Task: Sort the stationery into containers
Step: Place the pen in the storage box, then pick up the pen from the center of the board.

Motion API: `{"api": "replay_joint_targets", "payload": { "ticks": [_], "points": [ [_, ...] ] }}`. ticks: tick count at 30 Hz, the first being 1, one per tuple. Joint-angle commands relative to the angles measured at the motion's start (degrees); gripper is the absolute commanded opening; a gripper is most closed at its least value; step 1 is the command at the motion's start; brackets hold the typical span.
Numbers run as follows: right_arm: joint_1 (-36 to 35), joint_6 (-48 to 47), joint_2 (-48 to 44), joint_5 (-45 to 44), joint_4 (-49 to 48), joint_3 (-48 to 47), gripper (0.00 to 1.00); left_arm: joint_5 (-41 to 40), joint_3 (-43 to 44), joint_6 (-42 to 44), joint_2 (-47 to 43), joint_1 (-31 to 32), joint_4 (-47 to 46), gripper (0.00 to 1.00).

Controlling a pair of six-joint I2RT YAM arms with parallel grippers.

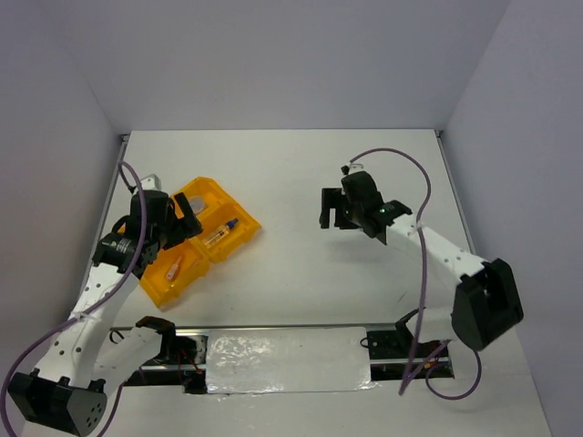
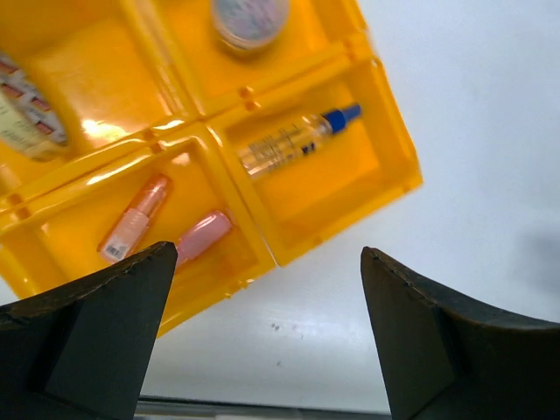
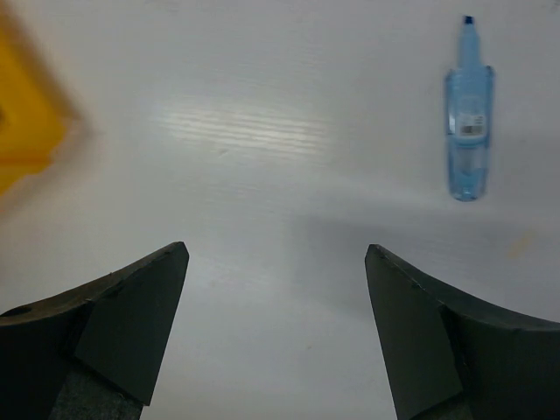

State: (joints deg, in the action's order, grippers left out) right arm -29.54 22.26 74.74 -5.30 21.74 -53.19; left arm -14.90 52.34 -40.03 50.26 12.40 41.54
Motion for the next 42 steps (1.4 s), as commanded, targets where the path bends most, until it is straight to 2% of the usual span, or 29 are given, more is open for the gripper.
{"api": "replay_joint_targets", "payload": {
  "ticks": [1, 3, 7, 14, 20, 25, 28, 29, 31, 34, 37, 39, 42],
  "points": [
    [5.62, -4.32, 6.80, 0.02, 5.95, -5.51, 0.90, 12.07, 1.63, 9.96, -1.56, -0.10, -0.49, 0.99],
    [9.05, -7.39, 12.15, 2.04, 5.42, -7.70, 0.90, 14.53, 0.05, 12.43, -3.58, -0.01, -1.72, 0.99],
    [11.43, -10.48, 19.21, 0.55, 6.04, -12.28, 0.89, 16.12, -3.82, 11.11, -9.29, -0.10, -6.29, 0.99],
    [15.74, -12.85, 26.24, 3.27, 6.91, -16.86, 0.88, 18.76, -4.26, 11.82, -8.43, -0.19, -6.73, 0.99],
    [16.53, -13.21, 33.44, 4.42, 7.80, -19.06, 0.83, 19.03, -4.00, 11.91, -6.75, -0.19, -6.47, 0.99],
    [16.88, -12.42, 34.68, 4.07, 8.41, -18.44, 0.72, 19.20, -4.26, 11.91, -7.37, -0.19, -6.74, 0.99],
    [16.97, -12.15, 34.42, 4.15, 8.85, -17.83, 0.47, 19.11, -4.17, 11.91, -7.28, -0.27, -6.65, 0.99],
    [16.97, -12.15, 34.25, 4.33, 8.94, -17.39, 0.34, 19.03, -4.17, 11.82, -7.37, -0.27, -6.65, 0.99],
    [16.97, -12.15, 33.81, 4.95, 8.76, -16.43, 0.23, 18.85, -4.17, 11.82, -7.54, -0.27, -6.65, 0.99],
    [16.97, -12.15, 32.49, 7.04, 7.97, -15.28, 0.11, 18.85, -4.17, 11.73, -7.98, -0.27, -6.73, 1.00],
    [16.71, -11.37, 27.76, 10.81, 5.78, -12.48, 0.04, 19.11, -4.00, 11.56, -8.16, -0.27, -6.73, 0.99],
    [14.52, -10.93, 22.58, 13.46, 1.32, -7.74, 0.03, 21.03, -3.30, 11.12, -7.99, -0.27, -6.65, 0.99],
    [7.06, -8.64, 6.36, 15.85, -4.23, -0.10, 0.04, 30.77, -6.18, 5.86, -8.69, -0.19, -12.78, 0.99]
  ]
}}
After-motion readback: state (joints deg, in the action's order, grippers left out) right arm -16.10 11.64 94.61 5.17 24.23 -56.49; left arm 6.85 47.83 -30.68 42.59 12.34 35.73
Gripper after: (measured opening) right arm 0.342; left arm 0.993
